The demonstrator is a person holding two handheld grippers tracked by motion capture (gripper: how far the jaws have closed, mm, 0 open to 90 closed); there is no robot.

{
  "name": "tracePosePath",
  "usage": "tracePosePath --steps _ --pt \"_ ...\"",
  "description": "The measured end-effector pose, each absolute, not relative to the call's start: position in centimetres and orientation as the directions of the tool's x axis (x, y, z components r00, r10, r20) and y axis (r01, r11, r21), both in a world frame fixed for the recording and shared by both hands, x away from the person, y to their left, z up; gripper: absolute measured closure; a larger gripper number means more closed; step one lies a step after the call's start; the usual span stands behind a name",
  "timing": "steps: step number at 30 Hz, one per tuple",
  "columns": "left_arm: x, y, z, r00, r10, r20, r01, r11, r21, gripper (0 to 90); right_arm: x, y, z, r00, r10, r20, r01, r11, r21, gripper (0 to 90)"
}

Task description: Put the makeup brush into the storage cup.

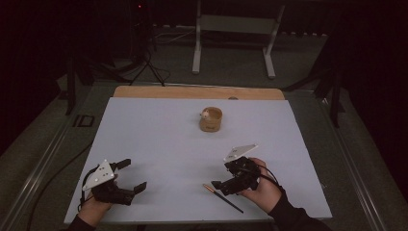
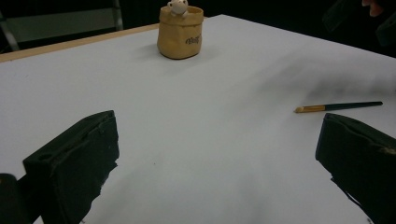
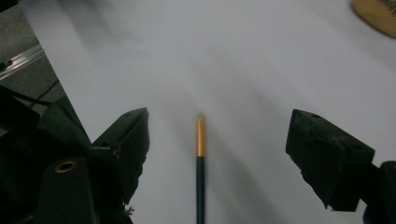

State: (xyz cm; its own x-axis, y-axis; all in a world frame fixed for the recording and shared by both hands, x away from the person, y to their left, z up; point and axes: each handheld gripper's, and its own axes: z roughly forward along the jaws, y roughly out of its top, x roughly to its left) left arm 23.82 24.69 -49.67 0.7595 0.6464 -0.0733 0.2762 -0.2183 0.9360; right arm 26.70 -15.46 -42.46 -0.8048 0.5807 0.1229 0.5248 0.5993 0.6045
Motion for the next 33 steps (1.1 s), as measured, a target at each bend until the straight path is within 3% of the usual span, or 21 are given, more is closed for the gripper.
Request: tracePosePath --steps 17,33 --pt "23.8 24.7 -49.7 0.759 0.647 -0.078 0.281 -0.216 0.935 0.6 26.5 -13.0 -45.3 -0.800 0.590 0.112 0.567 0.679 0.467 49.4" --pt "24.0 24.6 -49.7 0.764 0.641 -0.074 0.276 -0.222 0.935 0.6 27.2 -11.0 -47.4 -0.784 0.610 0.116 0.605 0.708 0.365 64.9"
